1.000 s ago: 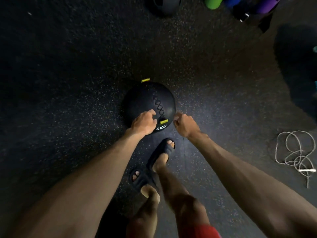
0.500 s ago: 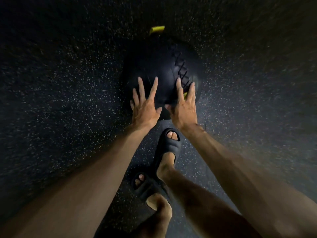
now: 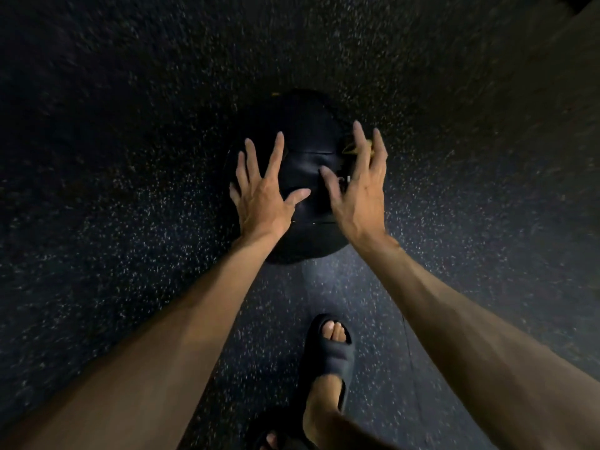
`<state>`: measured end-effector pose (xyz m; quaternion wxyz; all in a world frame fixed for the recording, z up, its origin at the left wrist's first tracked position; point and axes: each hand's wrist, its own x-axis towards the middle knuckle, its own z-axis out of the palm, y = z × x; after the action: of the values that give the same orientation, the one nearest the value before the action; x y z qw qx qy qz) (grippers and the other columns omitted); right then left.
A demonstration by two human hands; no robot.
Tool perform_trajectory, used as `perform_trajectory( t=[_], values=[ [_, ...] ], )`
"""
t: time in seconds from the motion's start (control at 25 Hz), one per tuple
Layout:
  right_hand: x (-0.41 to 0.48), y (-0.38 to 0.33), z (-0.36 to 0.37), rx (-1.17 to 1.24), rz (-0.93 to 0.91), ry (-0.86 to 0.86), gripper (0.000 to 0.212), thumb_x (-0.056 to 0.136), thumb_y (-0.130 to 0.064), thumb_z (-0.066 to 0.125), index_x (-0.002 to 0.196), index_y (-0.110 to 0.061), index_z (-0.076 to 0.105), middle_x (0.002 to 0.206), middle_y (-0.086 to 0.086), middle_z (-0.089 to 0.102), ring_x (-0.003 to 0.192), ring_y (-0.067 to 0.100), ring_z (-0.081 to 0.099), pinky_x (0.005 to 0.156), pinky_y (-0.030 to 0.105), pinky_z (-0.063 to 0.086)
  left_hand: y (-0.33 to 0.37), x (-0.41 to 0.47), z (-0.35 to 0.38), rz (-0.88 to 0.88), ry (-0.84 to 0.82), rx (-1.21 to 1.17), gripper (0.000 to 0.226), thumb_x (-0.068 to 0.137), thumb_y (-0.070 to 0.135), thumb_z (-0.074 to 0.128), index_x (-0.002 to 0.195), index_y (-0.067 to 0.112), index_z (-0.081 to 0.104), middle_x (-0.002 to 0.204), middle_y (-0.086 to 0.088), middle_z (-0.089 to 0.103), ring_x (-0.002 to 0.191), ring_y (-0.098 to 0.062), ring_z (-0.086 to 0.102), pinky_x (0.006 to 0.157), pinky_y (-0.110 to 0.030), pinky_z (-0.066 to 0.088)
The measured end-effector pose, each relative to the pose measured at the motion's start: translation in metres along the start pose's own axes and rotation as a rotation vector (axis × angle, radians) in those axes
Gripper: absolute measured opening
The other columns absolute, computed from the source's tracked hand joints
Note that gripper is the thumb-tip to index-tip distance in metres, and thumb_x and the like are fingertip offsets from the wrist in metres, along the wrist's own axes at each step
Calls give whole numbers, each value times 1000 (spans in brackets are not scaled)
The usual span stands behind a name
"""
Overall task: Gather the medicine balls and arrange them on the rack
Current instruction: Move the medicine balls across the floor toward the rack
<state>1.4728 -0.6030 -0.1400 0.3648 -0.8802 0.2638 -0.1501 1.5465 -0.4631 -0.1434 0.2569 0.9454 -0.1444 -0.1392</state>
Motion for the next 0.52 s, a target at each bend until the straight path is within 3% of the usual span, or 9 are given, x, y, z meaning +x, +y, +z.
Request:
perform_trajectory(
  t=[0.16,0.28,0.4,0.52],
  values=[
    [2,14,9,-22,127,-87,78,99,-47,54,160,-25,12,167,13,0,155,28,0,122,55,18,17,47,-5,-36,10,-141,90,85,59,66,157,43,13,168,-8,-1,155,-24,-4,121,-58,7],
    [31,13,8,-47,181,-104,73,100,-47,51,160,-25,16,168,12,3,155,27,0,123,54,14,30,64,-5,-3,48,-219,86,87,58,63,158,31,22,167,-13,3,155,-26,-3,123,-56,3],
    [69,5,10,-106,193,-106,70,101,-47,49,160,-24,19,167,15,9,155,28,6,123,50,16,23,60,3,69,82,-199,94,84,58,66,159,28,17,166,-17,-3,154,-30,-8,122,-59,-2],
    [107,-2,13,-137,237,-139,69,101,-53,44,160,-29,18,167,13,11,154,28,9,123,51,16,17,54,12,98,38,-111,104,81,56,71,159,37,4,166,-11,-16,153,-29,-16,119,-65,0]
  ],
)
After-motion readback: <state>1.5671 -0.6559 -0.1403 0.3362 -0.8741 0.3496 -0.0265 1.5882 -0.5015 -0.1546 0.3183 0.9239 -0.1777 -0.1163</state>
